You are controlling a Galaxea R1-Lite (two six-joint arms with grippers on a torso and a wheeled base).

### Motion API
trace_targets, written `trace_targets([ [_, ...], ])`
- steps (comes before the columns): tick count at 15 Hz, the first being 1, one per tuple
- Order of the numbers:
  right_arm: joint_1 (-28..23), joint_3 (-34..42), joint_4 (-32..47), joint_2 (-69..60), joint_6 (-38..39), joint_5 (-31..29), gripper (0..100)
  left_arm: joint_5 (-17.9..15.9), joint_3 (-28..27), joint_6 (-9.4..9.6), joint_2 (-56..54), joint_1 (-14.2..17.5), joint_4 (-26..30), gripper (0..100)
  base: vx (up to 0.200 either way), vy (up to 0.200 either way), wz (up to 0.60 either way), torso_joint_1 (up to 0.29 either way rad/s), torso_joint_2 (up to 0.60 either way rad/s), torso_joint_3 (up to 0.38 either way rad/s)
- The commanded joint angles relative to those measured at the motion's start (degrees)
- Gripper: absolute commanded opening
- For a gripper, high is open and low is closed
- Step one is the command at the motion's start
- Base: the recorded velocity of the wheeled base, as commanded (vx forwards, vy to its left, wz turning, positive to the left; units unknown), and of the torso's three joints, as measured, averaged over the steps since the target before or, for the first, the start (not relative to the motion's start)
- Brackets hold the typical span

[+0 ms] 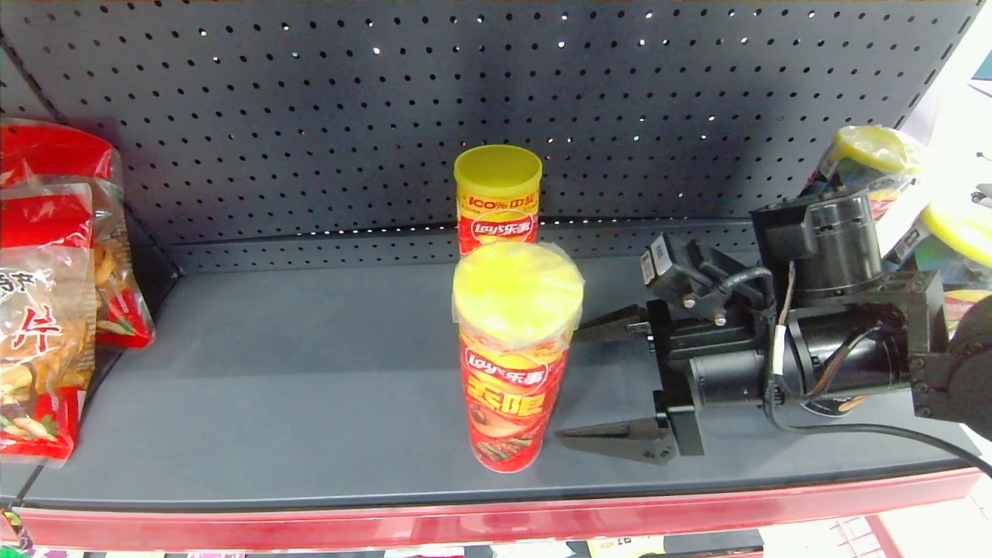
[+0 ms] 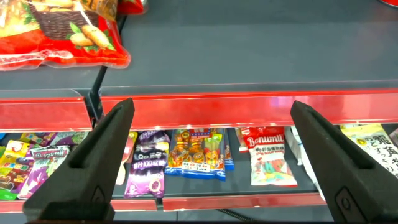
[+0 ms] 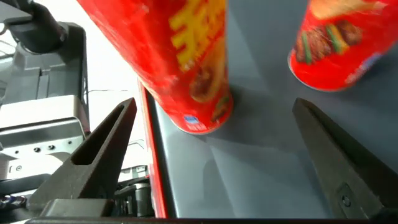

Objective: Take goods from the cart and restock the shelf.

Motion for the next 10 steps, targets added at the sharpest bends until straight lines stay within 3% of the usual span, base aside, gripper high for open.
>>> trace_targets([
  [1, 0.78, -0.52, -0.02, 1.02, 0.04, -0.56, 100, 0.04, 0.01, 0.02, 0.07, 0.02, 0.02, 100, 0.000, 0.000, 0.00, 0.000, 0.00, 0.000],
  [10, 1.75, -2.55, -0.02, 3.48, 0.39, -2.15, 100, 0.04, 0.01, 0.02, 0.07, 0.02, 0.02, 100, 0.000, 0.000, 0.00, 0.000, 0.00, 0.000],
])
